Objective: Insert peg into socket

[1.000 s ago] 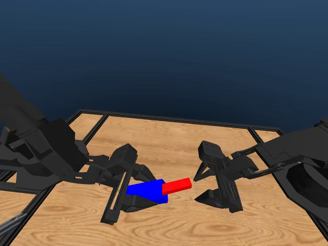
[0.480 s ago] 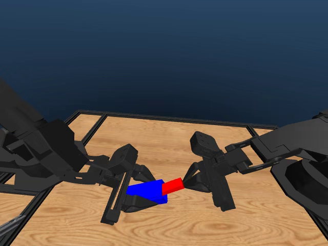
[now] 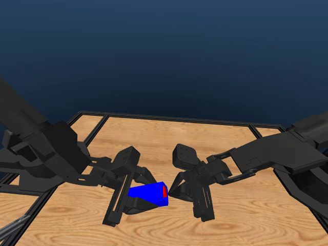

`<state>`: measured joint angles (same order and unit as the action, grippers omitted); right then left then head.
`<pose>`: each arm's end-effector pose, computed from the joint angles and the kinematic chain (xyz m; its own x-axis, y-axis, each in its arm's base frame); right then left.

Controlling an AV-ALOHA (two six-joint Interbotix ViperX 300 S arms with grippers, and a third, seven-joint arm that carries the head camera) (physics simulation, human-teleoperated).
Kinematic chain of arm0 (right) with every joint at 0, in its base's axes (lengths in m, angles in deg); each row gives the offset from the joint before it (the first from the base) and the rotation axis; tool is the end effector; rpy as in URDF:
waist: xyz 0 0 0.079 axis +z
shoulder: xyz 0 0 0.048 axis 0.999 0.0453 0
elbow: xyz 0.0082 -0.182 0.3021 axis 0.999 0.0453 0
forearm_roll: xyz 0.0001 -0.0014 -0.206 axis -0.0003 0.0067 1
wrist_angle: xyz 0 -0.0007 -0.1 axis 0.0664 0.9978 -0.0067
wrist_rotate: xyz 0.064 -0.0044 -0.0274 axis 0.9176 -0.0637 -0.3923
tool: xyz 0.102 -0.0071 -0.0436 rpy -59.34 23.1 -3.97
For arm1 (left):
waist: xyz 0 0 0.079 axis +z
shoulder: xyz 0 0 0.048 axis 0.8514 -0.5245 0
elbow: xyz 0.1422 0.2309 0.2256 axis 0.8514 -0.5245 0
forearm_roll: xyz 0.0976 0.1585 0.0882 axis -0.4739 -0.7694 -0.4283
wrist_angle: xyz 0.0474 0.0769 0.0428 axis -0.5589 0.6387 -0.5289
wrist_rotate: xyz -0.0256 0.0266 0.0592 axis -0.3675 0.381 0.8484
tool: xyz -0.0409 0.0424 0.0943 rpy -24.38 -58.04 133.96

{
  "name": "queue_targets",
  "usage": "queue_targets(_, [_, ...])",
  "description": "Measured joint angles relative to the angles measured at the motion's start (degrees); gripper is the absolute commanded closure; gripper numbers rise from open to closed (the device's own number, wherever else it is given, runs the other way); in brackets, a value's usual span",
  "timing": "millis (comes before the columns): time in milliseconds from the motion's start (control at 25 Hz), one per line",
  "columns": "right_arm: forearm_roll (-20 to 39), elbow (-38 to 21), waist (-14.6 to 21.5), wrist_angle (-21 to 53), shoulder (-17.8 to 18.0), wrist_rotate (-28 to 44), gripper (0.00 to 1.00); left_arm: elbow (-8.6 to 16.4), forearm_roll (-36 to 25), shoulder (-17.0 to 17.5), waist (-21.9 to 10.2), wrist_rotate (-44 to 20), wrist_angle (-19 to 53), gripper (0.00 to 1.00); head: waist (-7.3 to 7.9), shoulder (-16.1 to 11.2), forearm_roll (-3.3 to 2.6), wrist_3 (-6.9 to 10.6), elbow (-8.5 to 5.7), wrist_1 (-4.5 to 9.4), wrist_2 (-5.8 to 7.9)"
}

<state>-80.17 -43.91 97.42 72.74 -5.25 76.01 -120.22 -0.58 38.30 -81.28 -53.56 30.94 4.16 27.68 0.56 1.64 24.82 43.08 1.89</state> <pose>0.5039 0.0878 0.1151 0.6811 0.1141 -0.7233 0.0035 0.9873 0.1590 0.3795 -0.1033 0.1272 0.8677 -0.0515 -0.4945 -0.0018 0.9943 -0.1066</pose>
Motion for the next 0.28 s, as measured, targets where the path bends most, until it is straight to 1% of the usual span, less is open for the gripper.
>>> queue_targets(120, [-1.6,3.9,-0.5,-1.4,-0.6,1.0,1.0,0.0,0.0,0.3,0.1,-0.1,0.2,1.0,0.09,0.0,0.03,0.03,0.0,-0.05,-0.05])
queue_targets(240, [-3.3,9.0,-0.7,-3.3,-2.4,2.5,1.0,-0.1,-0.3,0.5,0.3,-0.3,1.1,1.0,0.06,0.1,0.03,0.05,0.0,-0.16,-0.12])
queue_targets(280, [-4.2,10.6,-0.8,-4.7,-3.3,3.0,0.31,-0.2,-0.4,0.5,0.3,-0.2,1.5,1.0,0.0,0.1,0.02,0.05,0.0,-0.21,-0.14])
